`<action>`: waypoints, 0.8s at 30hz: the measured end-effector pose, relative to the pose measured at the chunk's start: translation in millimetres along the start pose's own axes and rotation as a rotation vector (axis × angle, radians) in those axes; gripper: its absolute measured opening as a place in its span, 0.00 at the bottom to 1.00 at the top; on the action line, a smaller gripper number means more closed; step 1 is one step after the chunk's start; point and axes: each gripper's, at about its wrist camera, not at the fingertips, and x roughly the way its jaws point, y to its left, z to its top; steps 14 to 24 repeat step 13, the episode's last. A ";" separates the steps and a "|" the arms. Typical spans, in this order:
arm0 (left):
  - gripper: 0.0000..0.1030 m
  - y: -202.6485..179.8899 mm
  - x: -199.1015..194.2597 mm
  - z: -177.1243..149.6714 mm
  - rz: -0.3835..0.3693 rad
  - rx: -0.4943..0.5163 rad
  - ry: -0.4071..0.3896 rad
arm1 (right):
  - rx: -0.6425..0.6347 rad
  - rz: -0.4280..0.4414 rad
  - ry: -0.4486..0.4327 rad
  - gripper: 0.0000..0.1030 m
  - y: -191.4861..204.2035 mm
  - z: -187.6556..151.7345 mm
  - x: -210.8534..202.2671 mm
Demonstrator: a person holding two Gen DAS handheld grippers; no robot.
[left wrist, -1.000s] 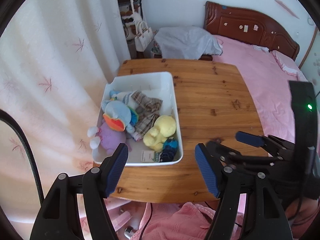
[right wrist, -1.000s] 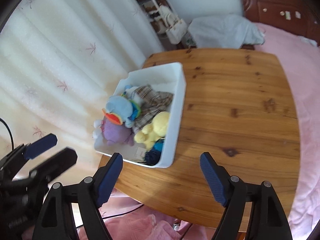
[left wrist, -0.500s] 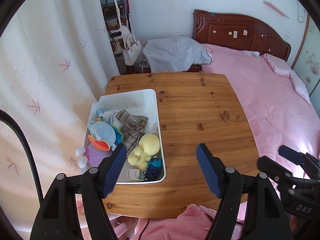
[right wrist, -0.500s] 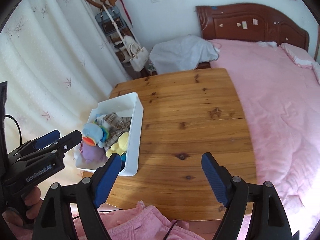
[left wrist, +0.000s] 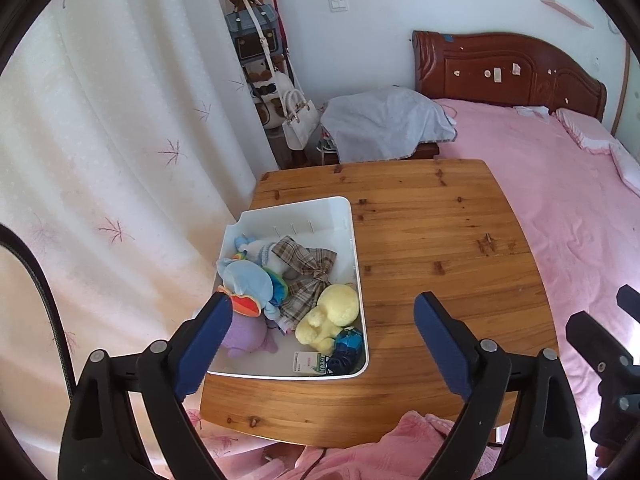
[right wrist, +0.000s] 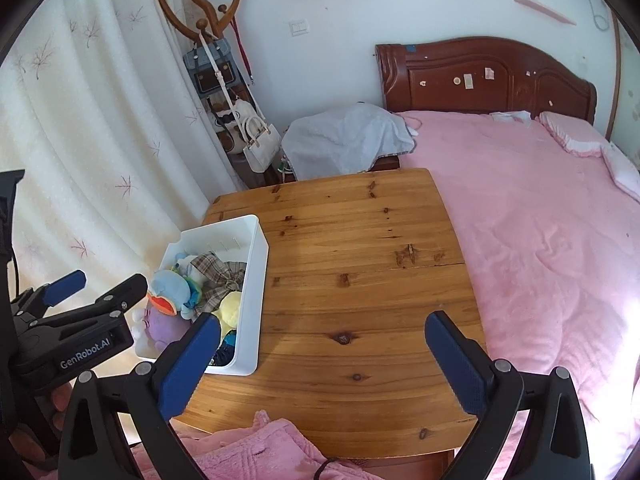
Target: Organize objects
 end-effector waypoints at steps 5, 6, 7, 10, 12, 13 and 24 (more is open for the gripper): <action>0.95 7.7 -1.0 -0.5 0.032 -0.025 -0.007 | -0.016 0.004 -0.003 0.99 7.3 -0.6 -0.6; 0.95 8.2 -0.8 -0.9 0.034 -0.027 -0.007 | -0.019 0.008 -0.006 0.99 8.5 -0.6 -0.6; 0.95 9.6 -1.0 -1.2 0.034 -0.030 -0.008 | -0.020 0.013 -0.008 0.99 9.6 -0.6 -0.5; 0.95 10.2 -2.7 -2.4 0.048 -0.030 -0.015 | -0.022 0.020 -0.007 0.99 12.5 0.0 0.5; 0.95 11.4 -4.3 -2.4 0.053 -0.028 -0.023 | -0.021 0.031 -0.007 0.99 14.1 0.5 1.7; 0.95 12.1 -5.2 -2.7 0.058 -0.027 -0.029 | -0.021 0.031 -0.006 0.99 15.2 0.9 2.7; 0.95 12.1 -5.2 -2.7 0.058 -0.027 -0.029 | -0.021 0.031 -0.006 0.99 15.2 0.9 2.7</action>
